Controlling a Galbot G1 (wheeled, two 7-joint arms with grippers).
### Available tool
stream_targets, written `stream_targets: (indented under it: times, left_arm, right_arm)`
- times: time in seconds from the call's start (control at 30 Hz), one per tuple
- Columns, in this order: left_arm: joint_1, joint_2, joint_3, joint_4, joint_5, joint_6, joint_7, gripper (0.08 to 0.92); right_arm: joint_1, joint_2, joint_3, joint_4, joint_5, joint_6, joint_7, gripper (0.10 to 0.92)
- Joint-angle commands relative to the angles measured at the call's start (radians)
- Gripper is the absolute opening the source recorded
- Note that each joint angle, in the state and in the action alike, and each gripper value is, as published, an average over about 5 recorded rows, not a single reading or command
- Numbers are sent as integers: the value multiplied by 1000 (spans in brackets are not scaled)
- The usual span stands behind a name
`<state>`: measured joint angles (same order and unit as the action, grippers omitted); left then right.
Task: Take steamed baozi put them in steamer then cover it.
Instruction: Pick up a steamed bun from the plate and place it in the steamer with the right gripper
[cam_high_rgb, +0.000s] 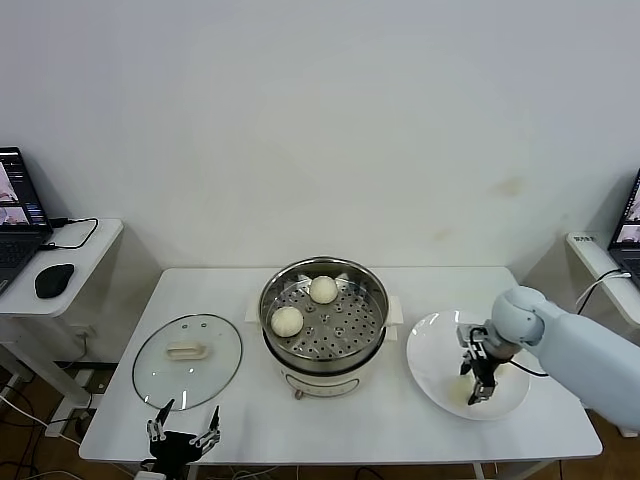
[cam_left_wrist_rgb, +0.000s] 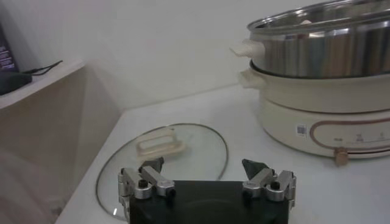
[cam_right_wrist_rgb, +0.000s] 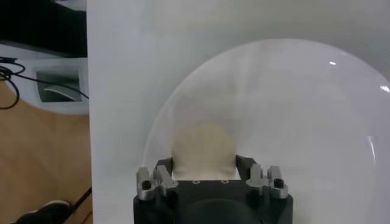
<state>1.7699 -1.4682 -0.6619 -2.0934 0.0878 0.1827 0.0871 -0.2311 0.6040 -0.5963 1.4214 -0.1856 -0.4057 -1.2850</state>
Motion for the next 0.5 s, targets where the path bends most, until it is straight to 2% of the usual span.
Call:
stream_targets:
  times: [0.03, 0.17, 0.3, 0.5]
  left_arm:
    - [-13, 0, 6, 3, -1, 0, -1, 823]
    - [-25, 1, 14, 6, 0, 1, 0, 823]
    - [-36, 2, 18, 12, -3, 1, -1, 823]
    - [-51, 6, 16, 16, -8, -2, -7, 823]
  right_arm:
    - [41, -50, 18, 20, 43, -4, -13, 604]
    - [116, -89, 39, 36, 93, -4, -32, 602]
    - [325, -97, -50, 14, 164, 20, -75, 602]
    - [611, 12, -222, -88, 306, 109, -130, 602]
